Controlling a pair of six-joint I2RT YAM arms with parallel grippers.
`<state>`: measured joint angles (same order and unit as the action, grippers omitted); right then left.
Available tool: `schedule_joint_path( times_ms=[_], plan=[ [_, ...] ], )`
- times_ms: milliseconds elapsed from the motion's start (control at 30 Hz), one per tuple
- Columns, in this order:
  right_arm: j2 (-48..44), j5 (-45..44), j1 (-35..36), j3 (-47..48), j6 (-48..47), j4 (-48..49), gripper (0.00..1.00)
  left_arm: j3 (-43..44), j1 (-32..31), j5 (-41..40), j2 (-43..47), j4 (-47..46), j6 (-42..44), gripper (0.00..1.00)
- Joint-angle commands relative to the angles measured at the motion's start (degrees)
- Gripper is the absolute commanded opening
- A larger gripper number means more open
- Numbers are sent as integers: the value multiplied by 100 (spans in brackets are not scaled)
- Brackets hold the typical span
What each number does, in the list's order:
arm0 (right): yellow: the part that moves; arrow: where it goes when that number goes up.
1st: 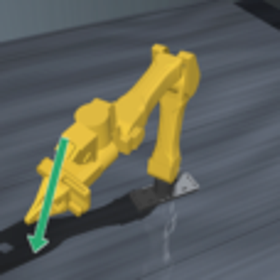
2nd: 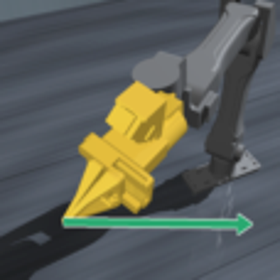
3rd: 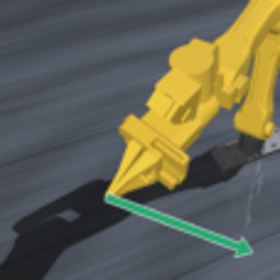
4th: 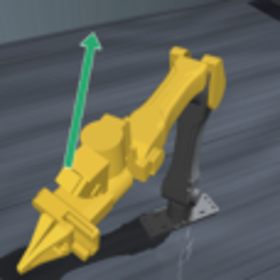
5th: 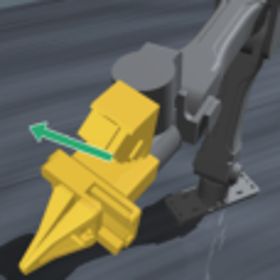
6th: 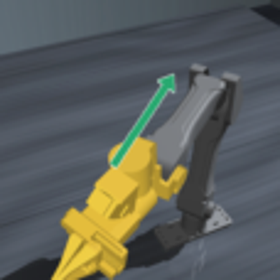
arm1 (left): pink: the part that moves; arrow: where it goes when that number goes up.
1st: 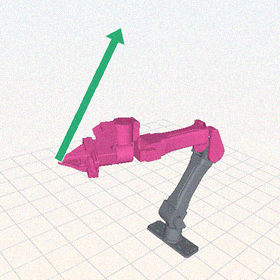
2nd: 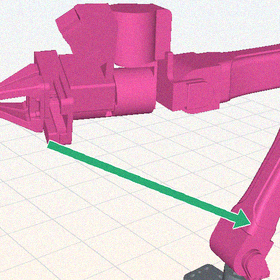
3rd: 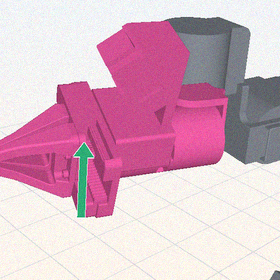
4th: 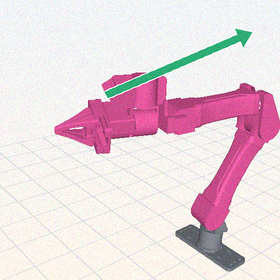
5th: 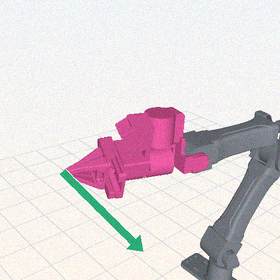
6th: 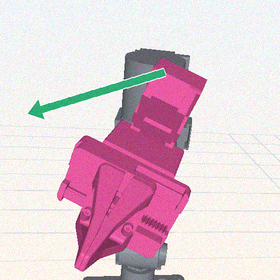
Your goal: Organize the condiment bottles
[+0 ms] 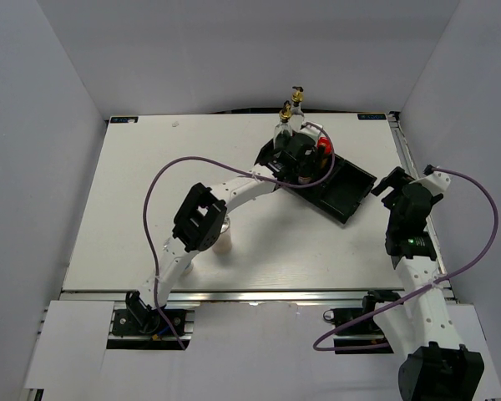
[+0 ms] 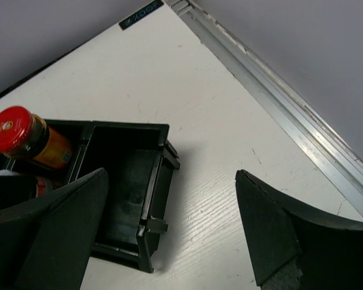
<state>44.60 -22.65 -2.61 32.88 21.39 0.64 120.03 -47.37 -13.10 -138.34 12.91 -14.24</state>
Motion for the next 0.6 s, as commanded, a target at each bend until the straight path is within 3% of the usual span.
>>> schedule_joint_path(
  times_ms=[0,33,133,367,567],
  plan=[
    [-118,358,-29,236,-73,-230,89,275,0,-254,334,-87,-52,81],
    [-144,384,-29,262,-73,-301,89,284,0,-272,360,-34,-53,89],
    [-267,446,-29,341,-126,-539,89,302,0,-465,518,133,-18,98],
    [-346,946,-29,824,-433,-1250,89,267,0,-843,1028,431,18,98],
    [-522,1140,-29,1167,-601,-1971,89,-145,-9,-510,1704,327,-9,98]
  ],
)
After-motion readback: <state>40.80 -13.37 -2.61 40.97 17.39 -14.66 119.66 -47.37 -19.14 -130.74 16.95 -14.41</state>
